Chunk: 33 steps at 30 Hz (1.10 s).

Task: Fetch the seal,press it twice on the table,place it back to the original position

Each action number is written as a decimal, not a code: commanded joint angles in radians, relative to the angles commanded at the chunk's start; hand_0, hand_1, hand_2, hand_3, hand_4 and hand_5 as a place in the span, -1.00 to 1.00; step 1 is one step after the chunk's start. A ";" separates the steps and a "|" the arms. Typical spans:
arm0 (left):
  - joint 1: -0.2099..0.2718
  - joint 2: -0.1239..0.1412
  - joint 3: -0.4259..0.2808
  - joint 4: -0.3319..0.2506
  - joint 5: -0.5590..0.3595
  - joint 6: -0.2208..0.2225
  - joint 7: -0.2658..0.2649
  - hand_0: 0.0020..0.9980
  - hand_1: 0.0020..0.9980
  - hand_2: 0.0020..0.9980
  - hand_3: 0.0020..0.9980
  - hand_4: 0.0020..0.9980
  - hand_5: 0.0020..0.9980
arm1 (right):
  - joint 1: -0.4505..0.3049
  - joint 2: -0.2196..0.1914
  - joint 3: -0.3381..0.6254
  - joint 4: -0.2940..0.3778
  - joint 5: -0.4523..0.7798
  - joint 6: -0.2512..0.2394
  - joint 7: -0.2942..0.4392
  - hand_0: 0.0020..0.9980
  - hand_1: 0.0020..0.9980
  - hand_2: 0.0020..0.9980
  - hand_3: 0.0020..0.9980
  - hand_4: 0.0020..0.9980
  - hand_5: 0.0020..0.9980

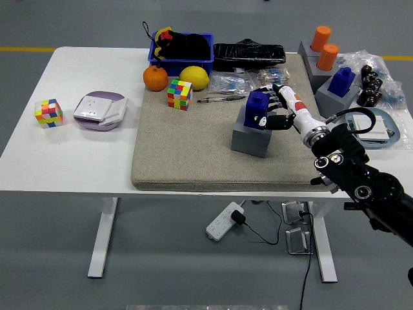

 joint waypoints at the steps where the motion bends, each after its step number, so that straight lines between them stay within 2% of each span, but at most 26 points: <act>1: 0.000 0.000 0.001 0.000 0.000 0.000 0.000 0.66 0.59 0.52 0.63 0.49 -0.34 | 0.000 0.000 -0.001 0.000 0.001 0.000 0.000 0.20 -0.15 -0.16 -0.09 0.31 -1.00; 22: 0.001 -0.003 0.001 0.001 0.001 -0.001 0.001 0.66 0.59 0.52 0.63 0.49 -0.34 | -0.009 0.006 -0.009 -0.008 0.015 -0.004 0.011 0.20 -0.15 -0.16 -0.07 0.32 -1.00; 23: 0.001 -0.003 0.001 0.001 0.001 0.000 0.000 0.66 0.59 0.52 0.63 0.49 -0.34 | -0.009 0.006 -0.009 -0.007 0.015 -0.004 0.010 0.26 -0.06 -0.06 0.02 0.32 -1.00; 28: 0.000 -0.003 0.000 0.001 0.001 -0.001 0.000 0.66 0.59 0.52 0.63 0.49 -0.34 | -0.008 0.006 -0.011 -0.008 0.017 -0.001 0.010 0.26 -0.06 -0.06 0.02 0.32 -1.00; 29: 0.000 -0.003 0.000 0.001 0.002 -0.001 0.000 0.67 0.59 0.52 0.63 0.49 -0.34 | -0.008 0.006 -0.011 -0.008 0.017 -0.001 0.010 0.36 0.12 0.11 0.16 0.37 -1.00; 33: 0.000 -0.004 0.001 0.001 0.001 -0.001 0.001 0.67 0.59 0.52 0.63 0.49 -0.34 | -0.008 0.006 -0.012 -0.007 0.017 0.003 0.008 0.36 0.12 0.11 0.16 0.37 -1.00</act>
